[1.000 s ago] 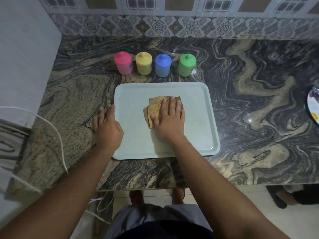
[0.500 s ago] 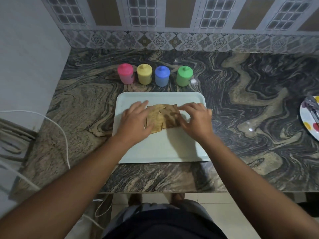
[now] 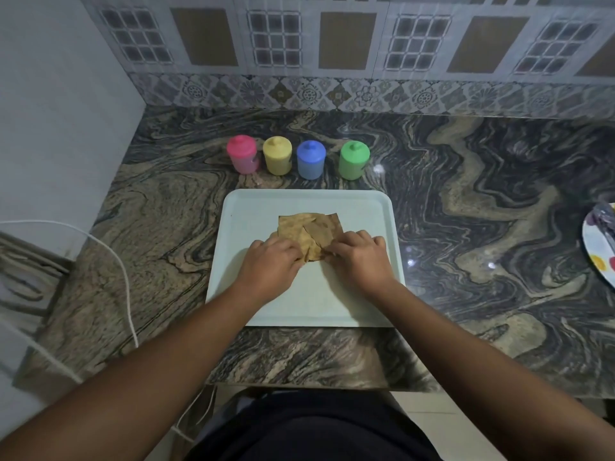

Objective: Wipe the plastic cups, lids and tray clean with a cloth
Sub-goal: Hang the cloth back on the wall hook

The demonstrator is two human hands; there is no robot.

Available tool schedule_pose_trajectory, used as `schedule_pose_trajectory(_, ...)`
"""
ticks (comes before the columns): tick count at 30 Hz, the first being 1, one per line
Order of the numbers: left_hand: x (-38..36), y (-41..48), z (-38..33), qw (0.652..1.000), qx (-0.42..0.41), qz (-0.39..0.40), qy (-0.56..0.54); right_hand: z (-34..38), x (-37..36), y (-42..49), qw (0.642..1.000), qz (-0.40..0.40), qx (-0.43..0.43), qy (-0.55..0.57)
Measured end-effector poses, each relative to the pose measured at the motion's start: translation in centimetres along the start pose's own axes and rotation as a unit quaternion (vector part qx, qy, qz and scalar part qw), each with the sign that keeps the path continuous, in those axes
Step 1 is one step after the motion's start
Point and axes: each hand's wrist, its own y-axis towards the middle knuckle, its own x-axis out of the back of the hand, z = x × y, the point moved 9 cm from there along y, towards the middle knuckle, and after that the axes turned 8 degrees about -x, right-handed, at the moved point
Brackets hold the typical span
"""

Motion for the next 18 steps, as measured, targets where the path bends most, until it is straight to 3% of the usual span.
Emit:
schedule_pose_trajectory(4,0.1,0.1,-0.1,0.999,-0.003,-0.015,0.031,-0.4,-0.2,0.7,0.999,-0.025,0.023,-0.006)
schedule_pose_trajectory(9,3.9,0.8,0.8,0.998,0.015,-0.062,-0.01,0.6,2.7,2.4,0.994,-0.048,0.05,0.087)
schedule_pose_trajectory(18,17.4,0.2,4.4,0.976,0.068,-0.186,-0.093,8.5,10.8,8.4,0.938,-0.095,0.199,0.267)
